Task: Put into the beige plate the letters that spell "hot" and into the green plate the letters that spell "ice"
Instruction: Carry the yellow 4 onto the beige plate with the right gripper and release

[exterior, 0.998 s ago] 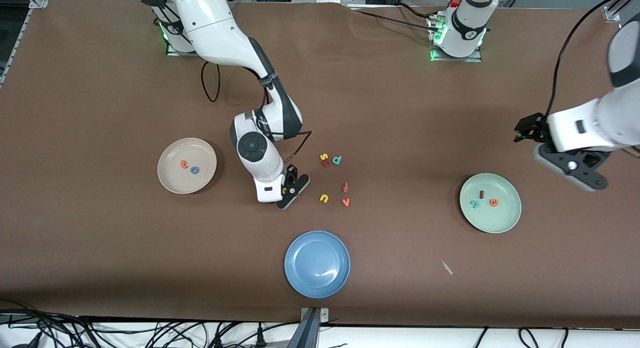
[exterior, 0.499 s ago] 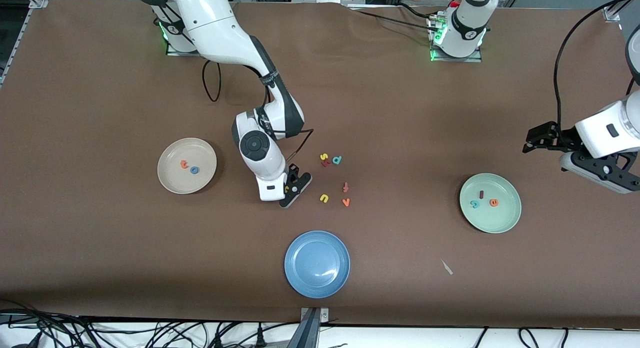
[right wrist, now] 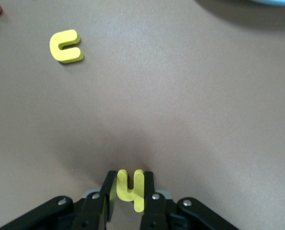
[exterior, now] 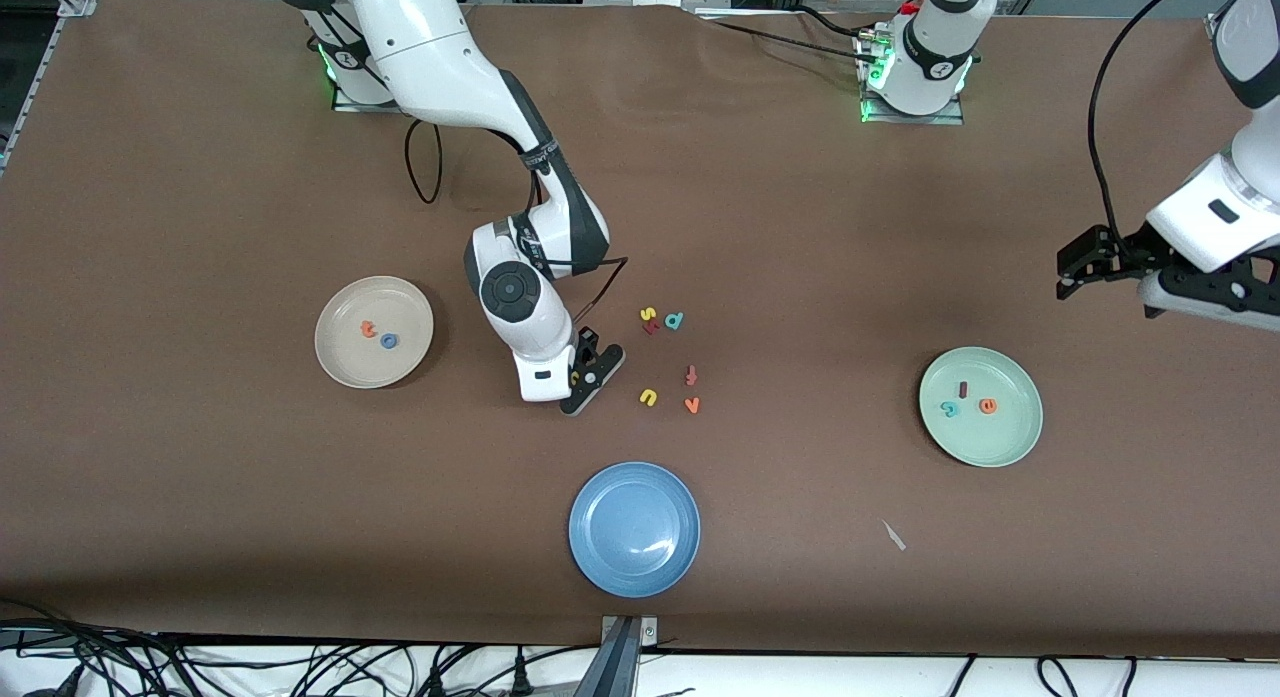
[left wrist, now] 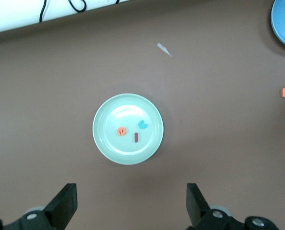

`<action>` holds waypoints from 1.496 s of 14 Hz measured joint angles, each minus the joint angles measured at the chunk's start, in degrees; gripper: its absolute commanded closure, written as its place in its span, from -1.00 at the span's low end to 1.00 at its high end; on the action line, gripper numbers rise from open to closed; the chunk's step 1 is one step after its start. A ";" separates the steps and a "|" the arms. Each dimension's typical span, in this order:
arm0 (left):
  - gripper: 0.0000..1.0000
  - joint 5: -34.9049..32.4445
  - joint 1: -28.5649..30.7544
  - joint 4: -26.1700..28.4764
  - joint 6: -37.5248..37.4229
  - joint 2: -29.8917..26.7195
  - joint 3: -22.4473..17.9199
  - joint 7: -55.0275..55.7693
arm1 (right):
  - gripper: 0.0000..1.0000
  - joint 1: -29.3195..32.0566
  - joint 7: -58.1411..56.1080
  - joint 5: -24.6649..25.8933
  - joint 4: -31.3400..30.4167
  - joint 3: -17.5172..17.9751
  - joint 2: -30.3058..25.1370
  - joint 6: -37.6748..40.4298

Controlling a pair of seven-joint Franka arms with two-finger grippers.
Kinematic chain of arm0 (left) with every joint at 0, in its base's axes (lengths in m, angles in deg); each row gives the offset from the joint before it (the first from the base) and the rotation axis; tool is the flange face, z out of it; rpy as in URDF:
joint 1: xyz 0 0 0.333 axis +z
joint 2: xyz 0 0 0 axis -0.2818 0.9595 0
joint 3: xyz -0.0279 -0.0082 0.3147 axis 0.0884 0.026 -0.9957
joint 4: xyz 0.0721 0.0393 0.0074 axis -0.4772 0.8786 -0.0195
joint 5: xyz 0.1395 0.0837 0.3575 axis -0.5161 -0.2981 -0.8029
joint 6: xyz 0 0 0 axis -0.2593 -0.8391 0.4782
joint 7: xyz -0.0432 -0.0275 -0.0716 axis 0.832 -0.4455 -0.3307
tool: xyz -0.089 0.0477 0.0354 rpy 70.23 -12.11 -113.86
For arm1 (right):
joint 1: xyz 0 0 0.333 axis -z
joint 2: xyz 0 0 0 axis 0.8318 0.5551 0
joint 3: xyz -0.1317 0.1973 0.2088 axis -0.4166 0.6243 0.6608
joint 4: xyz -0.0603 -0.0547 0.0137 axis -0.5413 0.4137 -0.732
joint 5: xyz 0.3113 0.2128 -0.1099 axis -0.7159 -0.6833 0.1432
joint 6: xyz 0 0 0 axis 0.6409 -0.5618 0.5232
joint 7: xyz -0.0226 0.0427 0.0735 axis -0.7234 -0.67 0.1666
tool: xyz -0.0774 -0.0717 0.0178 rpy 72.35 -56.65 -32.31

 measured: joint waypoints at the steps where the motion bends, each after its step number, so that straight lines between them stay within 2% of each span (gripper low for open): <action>1: -1.00 0.00 -0.47 1.35 -0.12 -1.37 -0.24 1.08 | 0.98 -0.07 0.04 0.01 0.38 -0.70 -0.06 2.32; 5: -1.00 0.05 -1.13 1.52 -5.44 -2.85 -0.35 4.52 | 0.98 -0.07 0.71 0.03 0.51 -7.40 -2.26 12.86; 7: -1.00 0.05 -1.38 0.36 -7.17 -2.81 -0.39 4.94 | 0.98 0.18 1.32 0.03 -1.79 -10.35 -5.02 15.85; 10: -1.00 0.05 -1.57 -0.72 -9.26 -2.71 -0.50 5.08 | 0.98 0.28 2.47 0.03 -11.34 -13.49 -11.75 14.95; 13: -1.00 0.05 -1.55 -2.09 -11.29 -2.00 -0.70 5.09 | 0.98 0.33 3.03 0.03 -23.84 -16.48 -18.49 10.00; 14: -1.00 0.05 -1.54 -2.59 -11.77 -1.65 -0.75 5.09 | 0.92 0.32 3.28 0.03 -27.07 -17.79 -19.92 9.15; 15: -1.00 0.05 -1.53 -2.99 -11.94 -1.35 -0.81 5.09 | 0.73 0.35 3.62 0.03 -29.29 -19.05 -20.75 8.60; 16: -1.00 0.05 -1.53 -3.22 -12.03 -1.16 -0.85 5.10 | 0.26 0.40 4.80 0.03 -30.56 -20.11 -21.14 8.31; 17: -1.00 0.05 -1.53 -3.31 -12.11 -1.09 -0.85 5.12 | -0.99 0.50 6.66 0.03 -31.17 -20.72 -21.22 8.22; 21: -1.00 0.05 -1.87 -3.60 -12.34 -1.07 -0.45 5.14 | -1.00 1.20 17.26 0.02 -31.76 -20.86 -21.05 8.21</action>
